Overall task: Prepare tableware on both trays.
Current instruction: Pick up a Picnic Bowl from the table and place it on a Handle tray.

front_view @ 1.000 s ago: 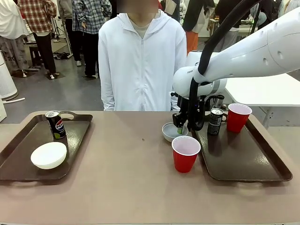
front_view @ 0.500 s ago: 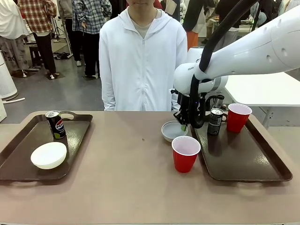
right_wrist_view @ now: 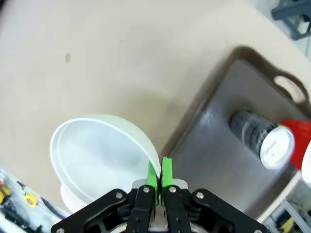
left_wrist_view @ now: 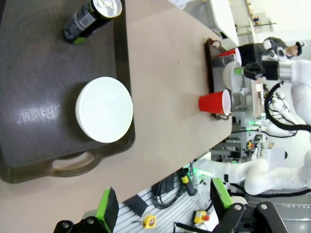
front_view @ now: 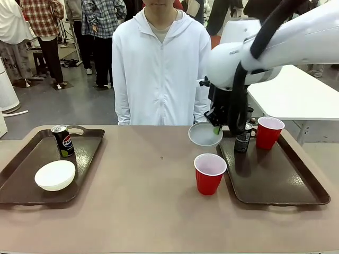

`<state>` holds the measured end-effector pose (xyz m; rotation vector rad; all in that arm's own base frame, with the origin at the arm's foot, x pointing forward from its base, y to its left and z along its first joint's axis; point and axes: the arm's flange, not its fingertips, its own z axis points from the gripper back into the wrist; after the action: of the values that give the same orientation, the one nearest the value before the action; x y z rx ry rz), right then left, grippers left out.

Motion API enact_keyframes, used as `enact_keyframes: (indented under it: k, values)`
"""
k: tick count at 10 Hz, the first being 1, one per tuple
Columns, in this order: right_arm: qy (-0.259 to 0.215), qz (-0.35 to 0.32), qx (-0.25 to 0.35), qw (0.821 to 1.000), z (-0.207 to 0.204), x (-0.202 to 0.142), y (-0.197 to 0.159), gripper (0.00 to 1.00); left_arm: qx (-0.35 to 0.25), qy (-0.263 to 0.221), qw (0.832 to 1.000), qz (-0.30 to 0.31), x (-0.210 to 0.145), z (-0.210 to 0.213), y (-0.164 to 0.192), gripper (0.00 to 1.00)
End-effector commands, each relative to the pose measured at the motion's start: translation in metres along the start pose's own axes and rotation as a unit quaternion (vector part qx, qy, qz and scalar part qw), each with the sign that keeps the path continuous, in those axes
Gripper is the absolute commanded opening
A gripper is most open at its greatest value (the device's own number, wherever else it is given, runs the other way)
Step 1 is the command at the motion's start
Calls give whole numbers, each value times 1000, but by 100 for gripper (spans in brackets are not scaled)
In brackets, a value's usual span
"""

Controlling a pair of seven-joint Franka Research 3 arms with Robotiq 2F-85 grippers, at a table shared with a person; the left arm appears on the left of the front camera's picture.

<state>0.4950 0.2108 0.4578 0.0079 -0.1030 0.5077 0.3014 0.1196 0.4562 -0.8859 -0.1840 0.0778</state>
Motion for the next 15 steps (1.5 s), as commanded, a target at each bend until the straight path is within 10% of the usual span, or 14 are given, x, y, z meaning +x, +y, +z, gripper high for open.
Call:
enact_keyframes:
  k: [1, 8, 15]
  values:
    - [-6, -7, 7, 1000, 7, -38, -5, 3, -9, -5, 1000, -3, -1, 0, 0, 100]
    - [4, -67, 65, 996, -9, -131, -52, 3, -9, -5, 1000, -3, -1, 0, 0, 100]
    - [4, -82, 79, 993, -9, -135, -62, 3, -9, -5, 1000, -3, -1, 0, 0, 100]
